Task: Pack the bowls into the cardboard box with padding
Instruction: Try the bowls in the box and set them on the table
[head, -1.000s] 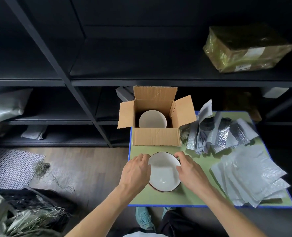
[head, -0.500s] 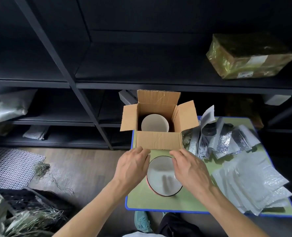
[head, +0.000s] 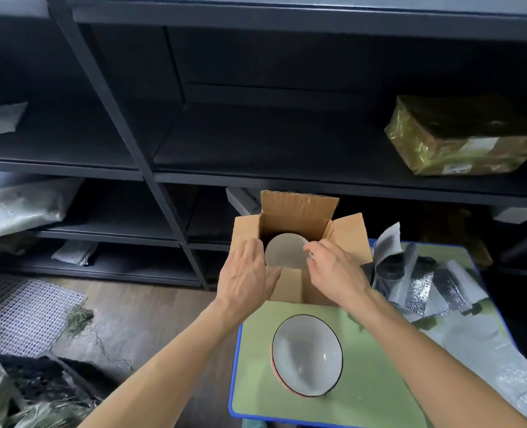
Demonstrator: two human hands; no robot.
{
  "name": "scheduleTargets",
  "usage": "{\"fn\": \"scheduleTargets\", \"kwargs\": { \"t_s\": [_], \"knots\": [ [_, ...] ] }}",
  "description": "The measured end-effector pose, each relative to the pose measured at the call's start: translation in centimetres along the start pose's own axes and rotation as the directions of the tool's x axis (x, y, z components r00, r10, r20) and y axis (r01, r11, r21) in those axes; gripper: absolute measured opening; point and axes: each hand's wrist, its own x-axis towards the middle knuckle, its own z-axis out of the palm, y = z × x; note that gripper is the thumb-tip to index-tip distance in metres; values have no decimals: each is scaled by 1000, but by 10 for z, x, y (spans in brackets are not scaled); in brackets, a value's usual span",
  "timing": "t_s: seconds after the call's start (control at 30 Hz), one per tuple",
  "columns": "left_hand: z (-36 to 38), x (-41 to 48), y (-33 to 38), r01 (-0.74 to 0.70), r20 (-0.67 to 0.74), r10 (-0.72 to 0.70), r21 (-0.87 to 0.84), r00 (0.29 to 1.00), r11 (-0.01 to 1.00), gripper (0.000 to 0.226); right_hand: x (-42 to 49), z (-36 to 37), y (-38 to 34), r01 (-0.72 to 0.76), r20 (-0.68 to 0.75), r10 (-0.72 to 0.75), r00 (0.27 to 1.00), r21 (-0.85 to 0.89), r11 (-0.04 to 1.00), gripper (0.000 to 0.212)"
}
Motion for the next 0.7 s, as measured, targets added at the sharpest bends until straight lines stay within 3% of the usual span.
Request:
{"fn": "scheduleTargets", "kwargs": {
  "t_s": [0.2, 0.33, 0.57, 0.7],
  "knots": [
    [8, 0, 4, 23, 21, -24, 27, 1000, 999, 66, 41, 20, 3, -57, 205, 83, 975, -132, 990, 34],
    [7, 4, 4, 35, 47, -36, 25, 998, 999, 69, 65, 28, 5, -148, 326, 181, 928, -124, 981, 34],
    [14, 2, 7, 82, 48, -79, -56, 996, 995, 74, 79, 42, -6, -161, 222, 225, 949, -274, 948, 53],
    [15, 2, 7, 89, 34, -85, -112, 996, 990, 74, 87, 47, 0, -194, 253, 279, 926, -313, 930, 68]
  ]
}}
